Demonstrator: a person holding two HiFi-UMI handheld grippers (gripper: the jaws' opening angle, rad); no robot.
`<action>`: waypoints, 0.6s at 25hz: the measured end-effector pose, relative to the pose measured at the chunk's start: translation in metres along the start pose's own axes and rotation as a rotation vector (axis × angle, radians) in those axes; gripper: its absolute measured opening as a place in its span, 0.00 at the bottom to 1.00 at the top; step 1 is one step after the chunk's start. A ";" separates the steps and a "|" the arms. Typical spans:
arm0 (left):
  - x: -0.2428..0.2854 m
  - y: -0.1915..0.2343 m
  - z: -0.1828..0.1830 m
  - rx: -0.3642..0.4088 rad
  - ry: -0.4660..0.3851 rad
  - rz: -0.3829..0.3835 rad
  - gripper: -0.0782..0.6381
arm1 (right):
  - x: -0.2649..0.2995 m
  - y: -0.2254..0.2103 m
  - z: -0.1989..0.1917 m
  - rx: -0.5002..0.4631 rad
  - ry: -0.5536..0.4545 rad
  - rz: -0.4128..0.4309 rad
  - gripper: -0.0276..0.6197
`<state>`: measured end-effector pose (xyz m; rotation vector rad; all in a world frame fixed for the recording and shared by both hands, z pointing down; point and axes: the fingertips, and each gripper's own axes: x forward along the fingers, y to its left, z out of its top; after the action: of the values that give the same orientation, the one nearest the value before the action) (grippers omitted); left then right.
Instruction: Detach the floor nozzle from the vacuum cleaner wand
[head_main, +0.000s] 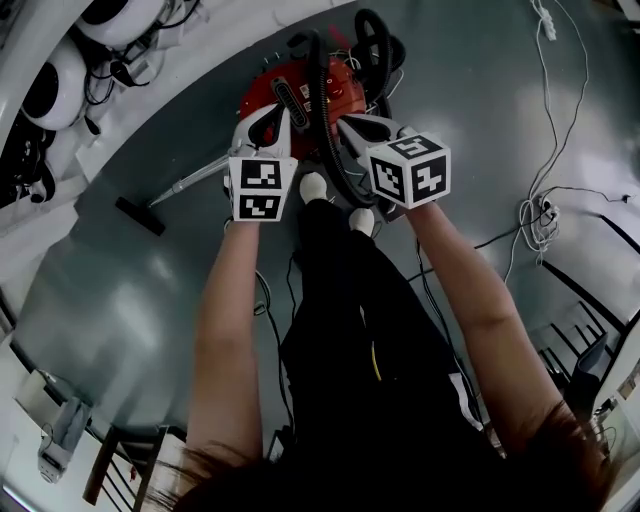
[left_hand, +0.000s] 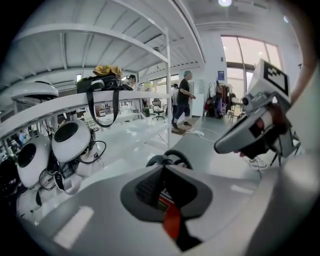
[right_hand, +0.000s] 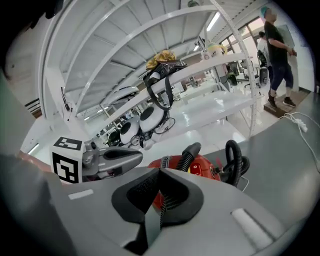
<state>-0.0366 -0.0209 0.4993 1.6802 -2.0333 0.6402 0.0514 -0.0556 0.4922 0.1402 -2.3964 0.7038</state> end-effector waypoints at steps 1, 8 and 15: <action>-0.007 -0.002 0.000 -0.019 -0.007 0.003 0.12 | -0.002 0.001 0.003 -0.005 -0.019 -0.006 0.04; -0.054 -0.023 -0.002 -0.167 -0.050 0.052 0.12 | -0.016 0.015 0.009 0.005 -0.071 -0.019 0.04; -0.069 -0.029 0.000 -0.239 -0.038 0.079 0.12 | -0.022 0.026 0.016 -0.004 -0.080 -0.018 0.04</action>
<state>0.0042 0.0283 0.4610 1.4915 -2.1169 0.3749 0.0531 -0.0437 0.4568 0.1916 -2.4698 0.6966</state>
